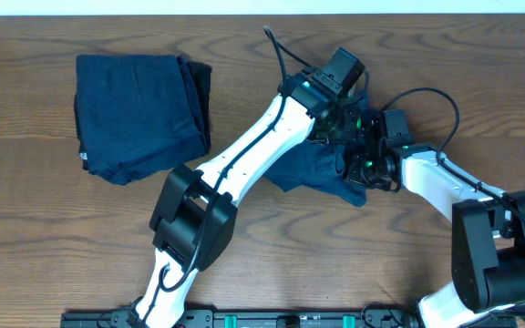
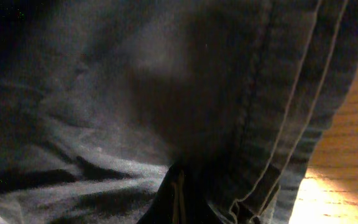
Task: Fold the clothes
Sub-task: 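Fold the left end over toward the right gripper with the left gripper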
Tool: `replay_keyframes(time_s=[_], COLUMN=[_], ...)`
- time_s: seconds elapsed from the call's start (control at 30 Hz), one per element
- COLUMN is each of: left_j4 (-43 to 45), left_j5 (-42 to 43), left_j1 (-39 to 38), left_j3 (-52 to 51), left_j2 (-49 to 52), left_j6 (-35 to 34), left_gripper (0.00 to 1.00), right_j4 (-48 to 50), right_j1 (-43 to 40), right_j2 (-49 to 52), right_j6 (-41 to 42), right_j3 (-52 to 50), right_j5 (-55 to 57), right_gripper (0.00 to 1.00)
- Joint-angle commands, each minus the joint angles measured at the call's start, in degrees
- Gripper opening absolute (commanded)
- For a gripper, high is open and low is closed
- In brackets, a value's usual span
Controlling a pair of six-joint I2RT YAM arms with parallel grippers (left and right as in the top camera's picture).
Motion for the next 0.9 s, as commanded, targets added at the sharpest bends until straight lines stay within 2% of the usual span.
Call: replay_keyframes(time_s=[0.0,0.17,0.47,0.63,0.77,0.87], left_j4=[0.63,0.79,0.76,0.76,0.79,0.79], left_j5=[0.57,-0.55,-0.59,-0.79,-0.79,-0.79], left_j1=[-0.66,-0.66,-0.66,-0.66,-0.66,-0.66], left_j3=[-0.09,-0.09,-0.09,-0.09,-0.09,-0.09], left_j2=[0.68,0.68,0.68,0.68,0.68,0.68], left_j6=[-0.74,-0.74,-0.72,-0.7,-0.7,-0.72], left_gripper=[0.06,0.06,0.06,0.06,0.06,0.06], right_j4=[-0.55,-1.49,-16.04,-20.7,-20.2,-15.8], right_j1=[1.01,0.63,-3.8,-6.45,-7.06,-6.93], right_j2=[2.14,1.86,-2.21,-3.15,-3.04,-3.02], right_j6=[0.61,1.88,-5.55,-5.88,-5.88,-5.88], right_j3=[-2.34,-0.96,9.14,9.4,7.04,3.96], right_j5=[0.42,0.37,5.86,8.04,10.38,10.47], right_gripper=[0.01,0.01,0.04,0.04,0.02,0.01])
